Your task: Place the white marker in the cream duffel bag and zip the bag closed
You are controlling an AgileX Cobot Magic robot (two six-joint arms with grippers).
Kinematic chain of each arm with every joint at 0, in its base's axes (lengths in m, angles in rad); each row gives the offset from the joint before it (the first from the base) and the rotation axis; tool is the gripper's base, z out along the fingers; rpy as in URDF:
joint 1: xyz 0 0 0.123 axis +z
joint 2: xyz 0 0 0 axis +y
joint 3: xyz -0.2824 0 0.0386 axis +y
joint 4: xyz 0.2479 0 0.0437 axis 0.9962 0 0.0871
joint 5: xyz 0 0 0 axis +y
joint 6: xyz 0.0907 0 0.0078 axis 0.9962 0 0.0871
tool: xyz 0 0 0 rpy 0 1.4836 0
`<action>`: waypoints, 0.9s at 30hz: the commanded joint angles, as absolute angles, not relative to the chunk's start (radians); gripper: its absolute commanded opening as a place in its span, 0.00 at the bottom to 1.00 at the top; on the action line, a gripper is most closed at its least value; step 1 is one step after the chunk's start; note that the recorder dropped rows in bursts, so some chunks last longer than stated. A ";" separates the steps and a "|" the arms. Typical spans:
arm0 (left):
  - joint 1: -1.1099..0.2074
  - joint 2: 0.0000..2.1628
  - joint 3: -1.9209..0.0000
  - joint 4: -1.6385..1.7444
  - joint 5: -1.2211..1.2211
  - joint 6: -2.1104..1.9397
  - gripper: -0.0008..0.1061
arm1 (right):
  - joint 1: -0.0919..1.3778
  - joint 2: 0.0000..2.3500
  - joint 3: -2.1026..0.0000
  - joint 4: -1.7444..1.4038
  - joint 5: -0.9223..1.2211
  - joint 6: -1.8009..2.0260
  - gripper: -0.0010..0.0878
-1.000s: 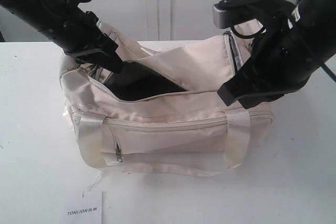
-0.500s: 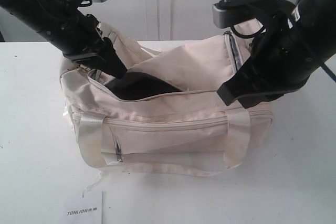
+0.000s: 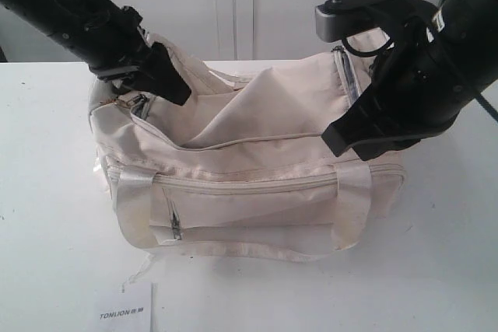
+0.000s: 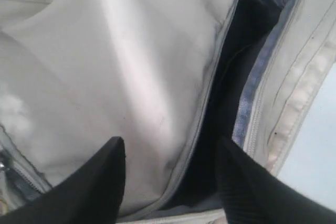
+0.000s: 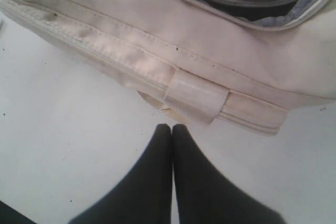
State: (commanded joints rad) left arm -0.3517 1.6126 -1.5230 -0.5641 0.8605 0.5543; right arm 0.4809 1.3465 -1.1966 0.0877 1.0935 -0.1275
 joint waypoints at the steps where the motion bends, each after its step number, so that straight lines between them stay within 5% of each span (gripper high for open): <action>1: -0.352 1.602 -1.536 -0.555 0.858 0.554 0.54 | 0.481 1.347 -1.197 0.088 1.093 -0.127 0.01; 5: -0.352 1.580 -1.562 -0.466 0.839 0.496 0.48 | 0.481 1.347 -1.197 0.088 1.093 -0.127 0.01; 12: -0.352 1.576 -1.567 -0.283 0.839 0.389 0.02 | 0.481 1.347 -1.197 0.088 1.093 -0.127 0.01; 27: -0.229 1.594 -1.567 -0.059 0.824 0.057 0.01 | 0.481 1.347 -1.197 0.088 1.091 -0.127 0.01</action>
State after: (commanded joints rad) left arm -0.2291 1.5940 -1.5668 -0.0589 0.8239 0.0568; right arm 0.4809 1.3465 -1.1966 0.0877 1.0914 -0.1275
